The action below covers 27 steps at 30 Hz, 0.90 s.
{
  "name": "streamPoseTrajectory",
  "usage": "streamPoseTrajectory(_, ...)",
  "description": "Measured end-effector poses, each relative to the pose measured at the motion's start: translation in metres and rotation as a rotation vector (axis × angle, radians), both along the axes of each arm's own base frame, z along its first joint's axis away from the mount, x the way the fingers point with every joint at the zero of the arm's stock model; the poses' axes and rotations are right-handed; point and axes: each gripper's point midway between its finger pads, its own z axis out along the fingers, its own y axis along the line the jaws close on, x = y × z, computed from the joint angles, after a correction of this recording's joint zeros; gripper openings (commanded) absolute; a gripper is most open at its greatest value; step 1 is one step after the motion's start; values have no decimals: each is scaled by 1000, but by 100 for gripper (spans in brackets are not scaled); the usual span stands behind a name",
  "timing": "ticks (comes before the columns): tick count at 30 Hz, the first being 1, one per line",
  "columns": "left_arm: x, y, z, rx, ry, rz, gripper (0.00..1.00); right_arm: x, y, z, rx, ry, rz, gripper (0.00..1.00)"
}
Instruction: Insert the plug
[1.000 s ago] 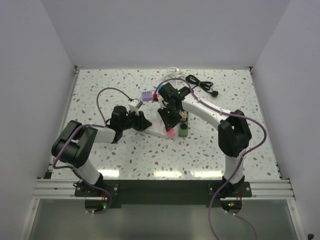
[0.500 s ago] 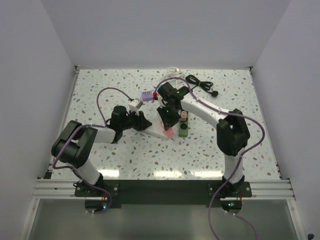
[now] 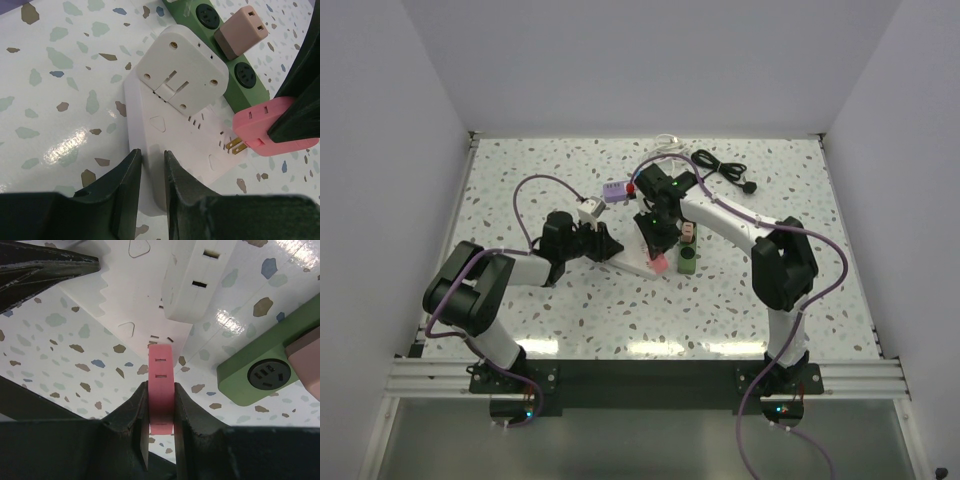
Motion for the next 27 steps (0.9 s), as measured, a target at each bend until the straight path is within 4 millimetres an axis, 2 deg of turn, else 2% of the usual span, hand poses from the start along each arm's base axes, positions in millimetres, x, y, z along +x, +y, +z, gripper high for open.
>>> streamPoseTrajectory(27,0,0,1,1,-10,-5,24,4,1,-3,-19,-18,-62,0)
